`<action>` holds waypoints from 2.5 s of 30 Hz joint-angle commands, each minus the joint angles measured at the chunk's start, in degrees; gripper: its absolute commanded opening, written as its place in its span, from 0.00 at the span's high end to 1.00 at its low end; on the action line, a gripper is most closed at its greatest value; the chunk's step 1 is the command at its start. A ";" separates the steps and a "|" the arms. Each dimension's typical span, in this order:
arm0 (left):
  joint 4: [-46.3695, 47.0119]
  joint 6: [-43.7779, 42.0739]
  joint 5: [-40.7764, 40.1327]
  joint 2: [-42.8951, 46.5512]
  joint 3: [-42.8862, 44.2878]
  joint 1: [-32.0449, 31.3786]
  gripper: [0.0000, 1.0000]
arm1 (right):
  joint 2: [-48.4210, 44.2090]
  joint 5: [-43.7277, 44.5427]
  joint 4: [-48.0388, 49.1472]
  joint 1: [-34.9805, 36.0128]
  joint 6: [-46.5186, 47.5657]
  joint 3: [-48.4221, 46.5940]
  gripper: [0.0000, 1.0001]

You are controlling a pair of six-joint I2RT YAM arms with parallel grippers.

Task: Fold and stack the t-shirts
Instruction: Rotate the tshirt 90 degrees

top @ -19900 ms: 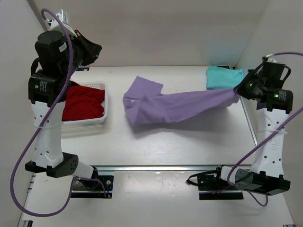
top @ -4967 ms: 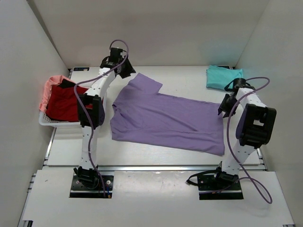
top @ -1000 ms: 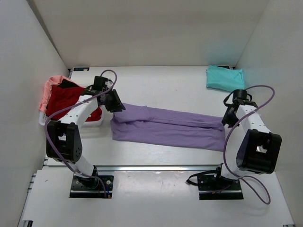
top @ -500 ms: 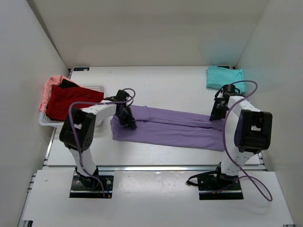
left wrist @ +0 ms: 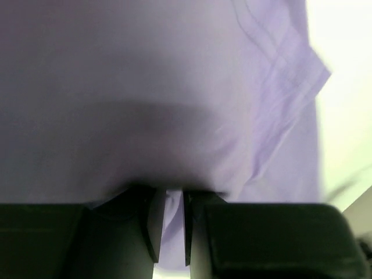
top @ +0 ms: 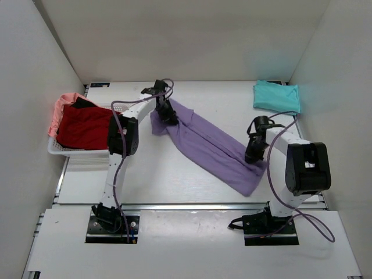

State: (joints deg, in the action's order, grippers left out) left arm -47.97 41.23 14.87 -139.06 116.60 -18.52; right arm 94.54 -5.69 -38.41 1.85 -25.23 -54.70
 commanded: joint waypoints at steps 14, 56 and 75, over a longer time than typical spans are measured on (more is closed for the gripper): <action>4.37 -1.34 7.88 -19.38 30.58 3.05 0.76 | -11.75 -11.97 17.92 30.05 -22.40 21.02 1.00; 24.40 9.19 5.08 75.95 -82.29 -19.16 0.40 | -33.45 -0.37 -3.95 30.06 -6.40 19.71 0.62; 31.18 18.35 -3.71 59.36 -81.88 -35.35 0.36 | -30.47 -8.54 5.88 34.53 -13.00 27.36 0.41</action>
State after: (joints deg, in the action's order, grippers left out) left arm -15.94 58.57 14.57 -78.63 32.82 -53.08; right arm 63.18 -12.27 -36.86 34.28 -36.51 -29.21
